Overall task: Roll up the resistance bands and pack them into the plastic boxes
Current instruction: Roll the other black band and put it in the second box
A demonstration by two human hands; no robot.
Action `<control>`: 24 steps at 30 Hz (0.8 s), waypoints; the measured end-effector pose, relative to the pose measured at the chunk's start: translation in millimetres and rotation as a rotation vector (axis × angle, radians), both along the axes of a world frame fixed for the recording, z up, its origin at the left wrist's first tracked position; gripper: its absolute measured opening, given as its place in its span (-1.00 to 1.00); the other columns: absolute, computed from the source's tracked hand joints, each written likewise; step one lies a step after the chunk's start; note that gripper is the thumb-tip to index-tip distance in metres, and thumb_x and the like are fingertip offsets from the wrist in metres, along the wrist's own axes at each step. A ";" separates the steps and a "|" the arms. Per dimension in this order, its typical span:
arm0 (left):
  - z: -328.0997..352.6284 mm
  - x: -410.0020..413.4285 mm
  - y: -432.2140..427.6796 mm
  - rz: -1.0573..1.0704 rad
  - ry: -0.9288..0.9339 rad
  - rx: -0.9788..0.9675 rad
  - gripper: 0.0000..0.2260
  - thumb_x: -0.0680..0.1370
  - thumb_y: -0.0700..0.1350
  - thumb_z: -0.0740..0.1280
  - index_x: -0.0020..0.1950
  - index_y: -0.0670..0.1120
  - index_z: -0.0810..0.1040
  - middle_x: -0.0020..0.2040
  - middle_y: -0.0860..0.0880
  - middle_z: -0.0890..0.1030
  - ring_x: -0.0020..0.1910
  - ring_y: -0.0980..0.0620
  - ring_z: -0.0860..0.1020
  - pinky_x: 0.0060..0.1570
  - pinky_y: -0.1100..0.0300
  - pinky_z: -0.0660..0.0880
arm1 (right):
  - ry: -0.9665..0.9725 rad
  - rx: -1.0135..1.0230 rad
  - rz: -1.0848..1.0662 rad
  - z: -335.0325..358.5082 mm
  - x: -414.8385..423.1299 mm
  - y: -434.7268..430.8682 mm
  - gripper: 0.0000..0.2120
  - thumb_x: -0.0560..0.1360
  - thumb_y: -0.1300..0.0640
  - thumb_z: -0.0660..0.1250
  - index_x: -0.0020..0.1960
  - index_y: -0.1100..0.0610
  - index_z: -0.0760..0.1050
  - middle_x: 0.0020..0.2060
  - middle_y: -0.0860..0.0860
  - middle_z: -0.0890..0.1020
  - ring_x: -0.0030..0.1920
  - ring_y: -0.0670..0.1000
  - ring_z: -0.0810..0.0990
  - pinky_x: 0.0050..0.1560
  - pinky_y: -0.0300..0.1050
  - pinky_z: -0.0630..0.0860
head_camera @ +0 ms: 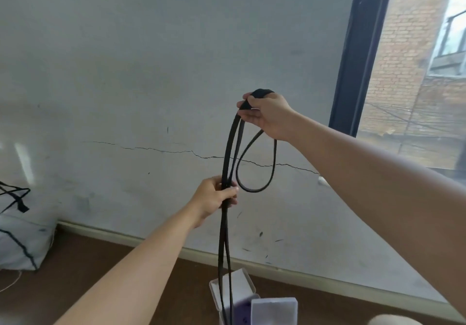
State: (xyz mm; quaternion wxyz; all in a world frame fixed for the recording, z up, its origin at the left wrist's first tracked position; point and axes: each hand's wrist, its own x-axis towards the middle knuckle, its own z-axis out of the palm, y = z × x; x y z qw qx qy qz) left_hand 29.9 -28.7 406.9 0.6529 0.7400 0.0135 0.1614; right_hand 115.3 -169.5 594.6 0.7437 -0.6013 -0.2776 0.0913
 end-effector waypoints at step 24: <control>188.8 -12.6 -13.9 -0.024 -0.071 0.582 -0.90 0.53 -0.24 0.47 0.02 -0.20 0.73 -0.32 -0.04 0.61 -0.39 0.04 0.47 -0.26 0.20 0.47 | -0.269 -0.538 0.242 -13.0 -10.8 -69.3 -0.60 0.53 0.14 0.46 0.36 0.04 0.55 0.19 0.01 0.70 0.28 -0.01 0.62 0.37 0.00 0.47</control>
